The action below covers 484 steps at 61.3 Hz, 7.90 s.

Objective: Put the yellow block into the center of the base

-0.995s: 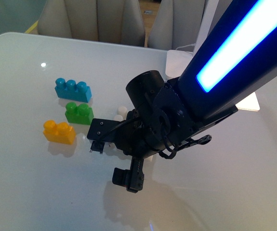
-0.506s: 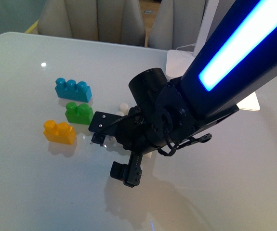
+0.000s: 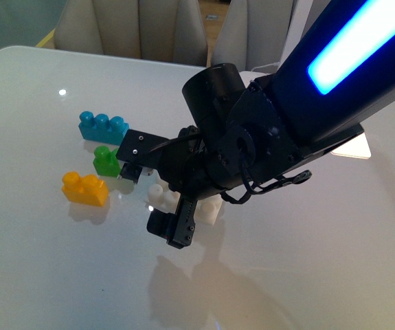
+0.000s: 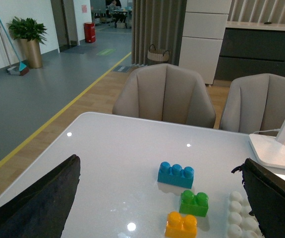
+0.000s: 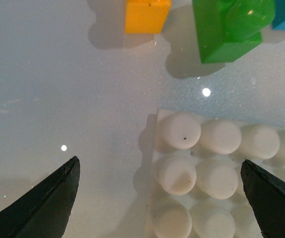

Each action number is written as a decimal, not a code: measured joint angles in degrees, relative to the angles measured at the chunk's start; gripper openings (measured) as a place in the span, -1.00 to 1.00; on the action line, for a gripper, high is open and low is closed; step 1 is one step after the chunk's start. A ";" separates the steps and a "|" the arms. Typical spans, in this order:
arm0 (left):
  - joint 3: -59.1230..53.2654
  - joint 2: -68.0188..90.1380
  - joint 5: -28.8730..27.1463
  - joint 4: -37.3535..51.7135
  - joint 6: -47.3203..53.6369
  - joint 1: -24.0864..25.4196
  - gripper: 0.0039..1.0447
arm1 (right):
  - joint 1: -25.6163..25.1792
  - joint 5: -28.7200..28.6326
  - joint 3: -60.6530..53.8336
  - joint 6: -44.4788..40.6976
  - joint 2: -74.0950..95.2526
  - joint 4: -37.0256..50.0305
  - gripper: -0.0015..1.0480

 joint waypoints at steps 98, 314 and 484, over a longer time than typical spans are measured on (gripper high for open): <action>0.00 -0.02 0.00 0.00 0.02 0.00 0.86 | -33.00 17.42 -72.19 44.19 -89.68 35.54 -0.96; 28.83 114.18 0.94 45.05 4.20 -11.82 0.86 | -33.05 17.25 -72.96 44.30 -137.48 -9.99 0.83; 40.37 123.84 -8.46 38.29 -2.69 -21.84 0.18 | -33.05 17.25 -72.96 44.30 -137.48 -9.99 0.83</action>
